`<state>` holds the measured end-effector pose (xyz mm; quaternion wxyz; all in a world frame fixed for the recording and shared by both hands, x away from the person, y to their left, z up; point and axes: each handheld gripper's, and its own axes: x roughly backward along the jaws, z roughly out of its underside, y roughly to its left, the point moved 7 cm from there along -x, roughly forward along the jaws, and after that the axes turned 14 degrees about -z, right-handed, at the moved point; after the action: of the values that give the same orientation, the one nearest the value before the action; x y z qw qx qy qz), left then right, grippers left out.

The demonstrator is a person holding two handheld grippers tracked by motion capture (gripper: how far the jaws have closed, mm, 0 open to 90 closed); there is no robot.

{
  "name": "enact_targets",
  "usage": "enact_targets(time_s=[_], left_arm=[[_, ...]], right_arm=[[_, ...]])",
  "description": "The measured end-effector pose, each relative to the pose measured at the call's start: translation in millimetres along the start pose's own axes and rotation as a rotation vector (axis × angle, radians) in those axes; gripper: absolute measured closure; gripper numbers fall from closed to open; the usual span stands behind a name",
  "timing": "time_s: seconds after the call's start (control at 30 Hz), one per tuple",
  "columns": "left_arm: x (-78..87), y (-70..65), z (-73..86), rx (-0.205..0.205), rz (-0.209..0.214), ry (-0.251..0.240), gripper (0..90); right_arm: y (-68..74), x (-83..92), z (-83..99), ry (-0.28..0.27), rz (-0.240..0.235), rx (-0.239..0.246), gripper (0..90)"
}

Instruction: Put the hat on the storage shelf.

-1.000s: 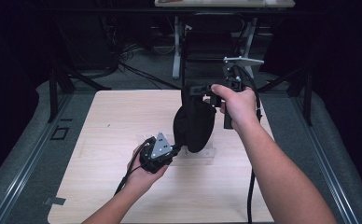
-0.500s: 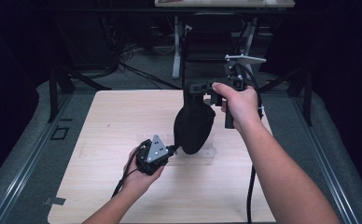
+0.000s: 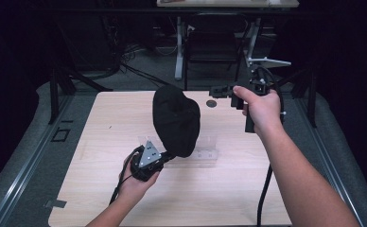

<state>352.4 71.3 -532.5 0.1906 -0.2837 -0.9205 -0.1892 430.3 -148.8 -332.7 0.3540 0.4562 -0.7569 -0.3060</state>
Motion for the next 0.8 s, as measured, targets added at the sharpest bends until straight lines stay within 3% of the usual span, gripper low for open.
enact_targets(time_s=[0.17, 0.23, 0.33, 0.53, 0.8], left_arm=[[-3.7, 7.7, 17.2, 0.073, 0.014, 0.034, 85.0], [-7.7, 10.8, 27.1, 0.077, 0.016, 0.058, 84.6], [-7.4, 13.4, 34.3, 0.125, 0.024, 0.049, 84.1], [-6.0, 12.3, 39.2, 0.090, 0.003, 0.060, 80.4], [4.8, 23.6, 48.2, 0.107, 0.002, 0.109, 63.9]], right_arm=[[-4.5, 8.2, 5.1, 0.012, 0.034, 0.018, 73.0], [-5.8, 10.9, 6.6, 0.008, 0.030, 0.014, 73.0], [-8.8, 14.7, 9.5, 0.010, 0.039, 0.012, 73.1], [-17.6, 21.9, 14.2, 0.011, 0.083, 0.029, 73.0], [-21.2, 28.4, 24.3, 0.031, 0.133, 0.066, 71.3]])
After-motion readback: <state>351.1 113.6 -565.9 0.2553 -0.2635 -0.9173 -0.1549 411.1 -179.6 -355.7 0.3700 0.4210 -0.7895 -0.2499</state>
